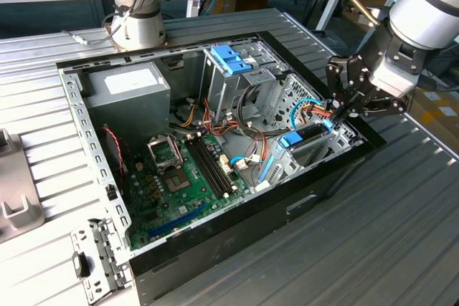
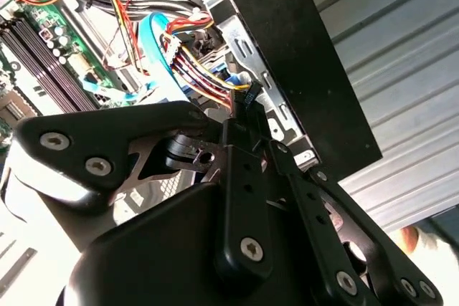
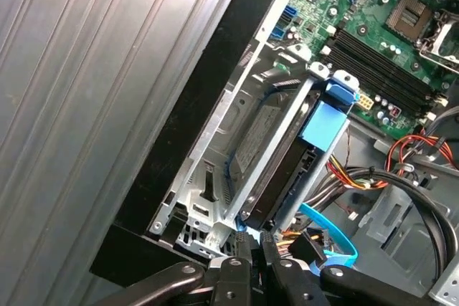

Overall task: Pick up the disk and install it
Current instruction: 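Insert the first disk wire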

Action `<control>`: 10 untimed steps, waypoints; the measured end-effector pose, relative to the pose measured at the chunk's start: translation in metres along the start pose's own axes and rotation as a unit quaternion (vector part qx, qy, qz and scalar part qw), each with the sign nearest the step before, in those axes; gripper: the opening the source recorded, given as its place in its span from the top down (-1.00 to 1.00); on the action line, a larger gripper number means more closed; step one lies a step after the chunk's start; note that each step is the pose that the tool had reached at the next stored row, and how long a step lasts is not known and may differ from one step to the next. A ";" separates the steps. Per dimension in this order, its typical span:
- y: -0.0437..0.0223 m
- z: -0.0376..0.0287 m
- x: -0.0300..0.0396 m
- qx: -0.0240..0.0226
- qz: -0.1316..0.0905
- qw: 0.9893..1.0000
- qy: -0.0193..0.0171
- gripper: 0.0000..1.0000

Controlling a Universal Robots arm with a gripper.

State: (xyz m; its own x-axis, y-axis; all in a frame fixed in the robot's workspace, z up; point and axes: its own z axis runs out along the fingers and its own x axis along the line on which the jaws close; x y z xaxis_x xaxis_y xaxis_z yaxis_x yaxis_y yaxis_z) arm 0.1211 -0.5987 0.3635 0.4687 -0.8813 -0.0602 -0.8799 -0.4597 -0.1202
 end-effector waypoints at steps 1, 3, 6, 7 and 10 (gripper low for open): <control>0.0008 -0.0001 -0.0004 0.000 0.003 1.000 0.000 0.65; 0.0029 -0.0002 -0.0015 0.001 0.011 1.000 0.001 0.65; 0.0051 -0.0004 -0.0027 0.001 0.021 1.000 0.003 0.65; 0.0057 -0.0005 -0.0030 0.002 0.025 1.000 0.003 0.65; 0.0076 -0.0006 -0.0040 0.002 0.035 0.999 0.004 0.65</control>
State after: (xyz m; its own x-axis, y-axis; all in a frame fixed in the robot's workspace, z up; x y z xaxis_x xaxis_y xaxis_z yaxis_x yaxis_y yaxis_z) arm 0.1125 -0.5987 0.3634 0.4057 -0.9120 -0.0602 -0.9100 -0.3968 -0.1202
